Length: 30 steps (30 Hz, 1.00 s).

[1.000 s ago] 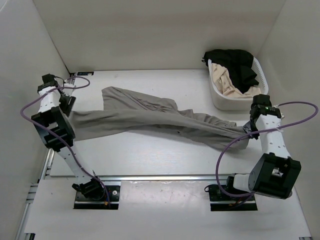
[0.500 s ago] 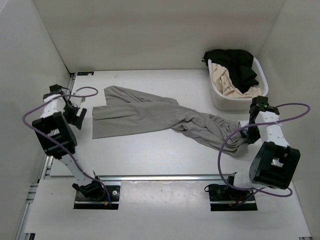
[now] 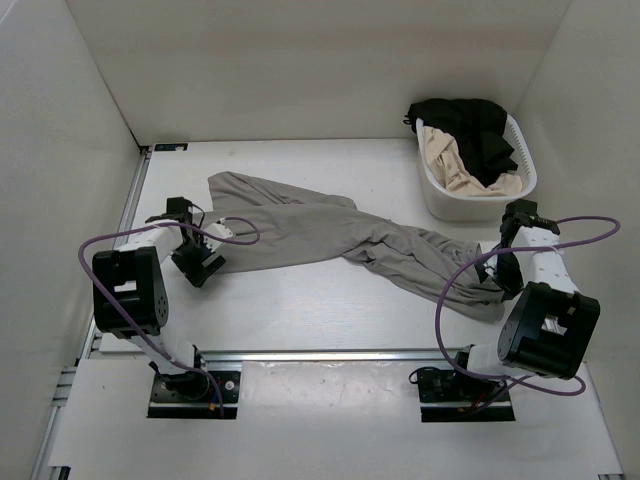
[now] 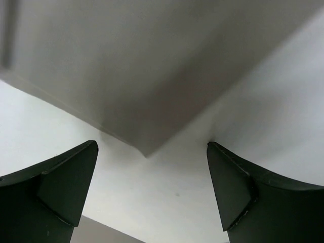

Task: Fold and stack the trousers
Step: Flatten the trousers out

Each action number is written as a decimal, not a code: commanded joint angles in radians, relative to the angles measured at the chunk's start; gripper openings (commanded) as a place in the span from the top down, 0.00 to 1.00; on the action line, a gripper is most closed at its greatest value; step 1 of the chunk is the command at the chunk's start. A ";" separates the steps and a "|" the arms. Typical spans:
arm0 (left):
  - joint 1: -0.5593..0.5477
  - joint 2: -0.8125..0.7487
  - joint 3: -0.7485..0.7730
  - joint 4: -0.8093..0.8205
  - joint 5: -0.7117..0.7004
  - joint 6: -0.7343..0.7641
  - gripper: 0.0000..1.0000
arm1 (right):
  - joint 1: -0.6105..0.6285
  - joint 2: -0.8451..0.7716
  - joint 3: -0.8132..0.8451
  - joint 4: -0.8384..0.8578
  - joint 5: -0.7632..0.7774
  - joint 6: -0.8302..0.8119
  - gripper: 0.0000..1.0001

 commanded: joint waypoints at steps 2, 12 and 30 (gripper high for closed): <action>-0.064 0.027 -0.001 0.165 -0.021 0.025 0.00 | -0.018 -0.023 -0.011 -0.003 -0.024 0.004 0.30; -0.114 0.085 -0.081 0.246 -0.021 0.011 0.03 | -0.103 -0.023 -0.039 0.017 -0.023 -0.016 0.27; 0.056 0.163 0.155 0.052 0.007 -0.168 0.86 | -0.198 -0.012 -0.091 0.155 -0.084 -0.047 0.30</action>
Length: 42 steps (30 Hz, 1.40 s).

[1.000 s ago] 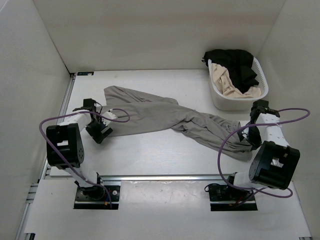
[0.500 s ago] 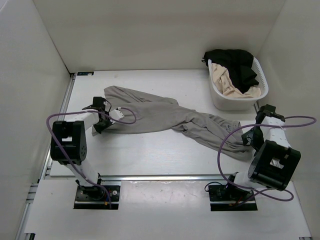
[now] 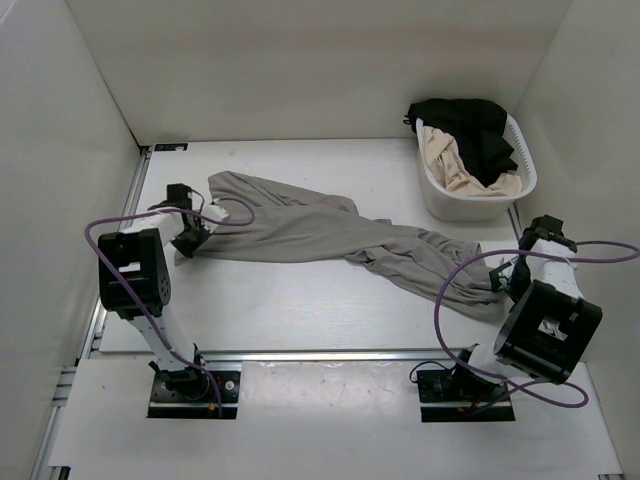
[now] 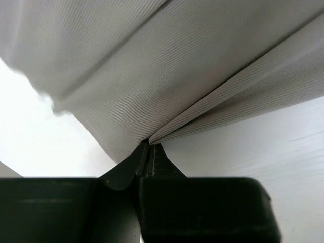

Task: Fold and stack the trousers
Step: Flatten the trousers out

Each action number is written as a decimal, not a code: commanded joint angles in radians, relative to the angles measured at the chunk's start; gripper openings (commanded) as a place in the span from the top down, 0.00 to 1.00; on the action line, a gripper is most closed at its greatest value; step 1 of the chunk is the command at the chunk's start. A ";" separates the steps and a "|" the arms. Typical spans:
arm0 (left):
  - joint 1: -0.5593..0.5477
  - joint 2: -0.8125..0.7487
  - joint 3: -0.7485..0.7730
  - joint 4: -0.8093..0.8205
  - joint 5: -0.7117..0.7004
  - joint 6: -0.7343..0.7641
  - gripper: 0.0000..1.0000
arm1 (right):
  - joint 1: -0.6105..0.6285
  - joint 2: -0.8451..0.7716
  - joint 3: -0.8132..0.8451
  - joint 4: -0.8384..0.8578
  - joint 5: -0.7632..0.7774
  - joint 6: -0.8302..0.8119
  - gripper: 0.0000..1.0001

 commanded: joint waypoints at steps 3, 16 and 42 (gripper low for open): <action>0.125 0.012 0.063 -0.127 0.049 -0.058 0.86 | -0.014 0.047 -0.011 0.065 -0.056 -0.005 0.35; 0.275 -0.039 0.349 -0.269 -0.033 -0.059 0.86 | -0.014 0.058 0.159 0.028 0.004 -0.016 1.00; 0.458 0.029 0.713 -0.383 -0.007 0.010 0.86 | -0.023 0.020 0.471 -0.121 -0.136 -0.046 1.00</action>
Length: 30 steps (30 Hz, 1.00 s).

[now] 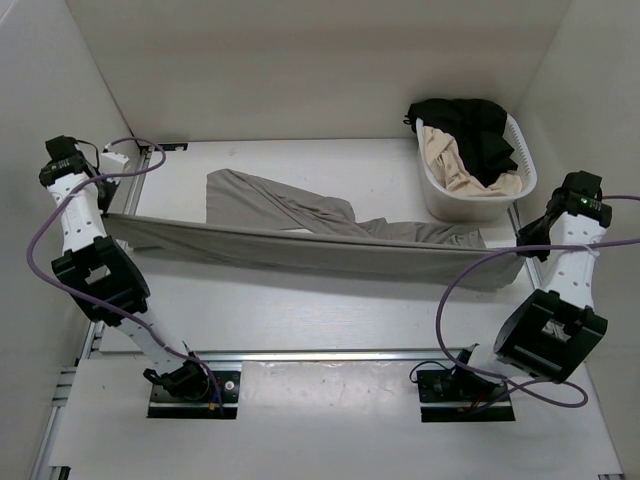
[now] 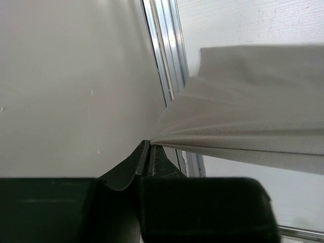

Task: Fold and stack the trousers
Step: Flatten the trousers out

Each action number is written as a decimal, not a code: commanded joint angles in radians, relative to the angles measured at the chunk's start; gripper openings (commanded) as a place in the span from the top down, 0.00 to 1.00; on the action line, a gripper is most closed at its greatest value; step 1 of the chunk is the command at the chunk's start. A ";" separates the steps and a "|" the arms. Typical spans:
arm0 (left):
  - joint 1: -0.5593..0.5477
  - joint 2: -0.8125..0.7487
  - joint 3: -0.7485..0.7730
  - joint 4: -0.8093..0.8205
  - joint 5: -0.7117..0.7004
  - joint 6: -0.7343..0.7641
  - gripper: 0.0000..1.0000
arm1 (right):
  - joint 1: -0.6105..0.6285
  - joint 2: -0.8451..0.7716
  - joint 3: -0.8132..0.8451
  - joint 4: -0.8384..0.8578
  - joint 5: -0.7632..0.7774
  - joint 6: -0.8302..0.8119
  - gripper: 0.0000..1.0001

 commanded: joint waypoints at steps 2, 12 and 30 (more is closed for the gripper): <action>0.025 -0.021 0.018 0.041 -0.010 0.032 0.86 | -0.017 0.018 0.063 -0.010 -0.001 -0.012 1.00; 0.114 -0.204 -0.588 0.119 -0.036 0.161 0.86 | -0.169 -0.288 -0.572 0.013 -0.016 0.134 1.00; 0.217 -0.216 -0.787 0.150 -0.119 0.260 0.73 | -0.302 -0.315 -0.633 -0.026 0.025 0.116 0.75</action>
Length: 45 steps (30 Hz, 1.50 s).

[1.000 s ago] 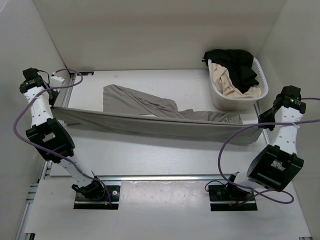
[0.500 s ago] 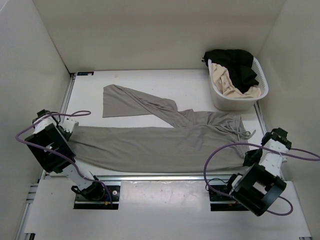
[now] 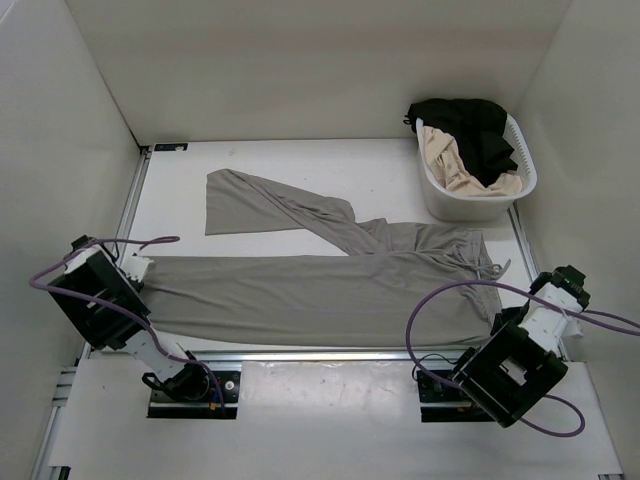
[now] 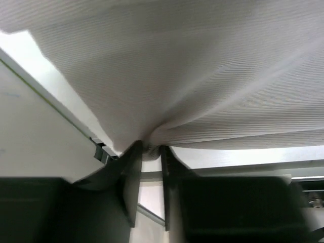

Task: Fold and stack the trousers
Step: Flatten the trousers out

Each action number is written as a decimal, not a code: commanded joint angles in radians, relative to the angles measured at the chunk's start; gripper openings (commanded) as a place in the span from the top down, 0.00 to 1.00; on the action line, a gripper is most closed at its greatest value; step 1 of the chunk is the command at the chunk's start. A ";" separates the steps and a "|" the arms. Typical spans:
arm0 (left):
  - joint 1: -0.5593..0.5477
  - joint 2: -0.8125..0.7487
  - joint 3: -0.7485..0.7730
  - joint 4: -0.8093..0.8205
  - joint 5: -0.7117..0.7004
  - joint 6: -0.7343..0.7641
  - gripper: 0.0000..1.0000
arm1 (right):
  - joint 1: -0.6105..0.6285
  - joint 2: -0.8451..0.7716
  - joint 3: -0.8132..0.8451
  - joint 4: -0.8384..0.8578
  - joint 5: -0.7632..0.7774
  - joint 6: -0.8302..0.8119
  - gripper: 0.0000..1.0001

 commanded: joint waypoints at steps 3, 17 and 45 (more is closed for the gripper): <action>0.024 -0.057 0.001 0.004 -0.050 0.054 0.49 | -0.018 -0.019 -0.006 -0.037 0.033 0.000 0.40; -0.400 0.290 0.798 -0.275 0.381 -0.262 0.11 | 0.202 0.041 0.407 0.075 0.001 -0.100 0.22; -0.660 0.946 1.247 0.202 0.215 -0.477 0.45 | 0.428 0.553 0.579 0.290 -0.090 -0.209 0.23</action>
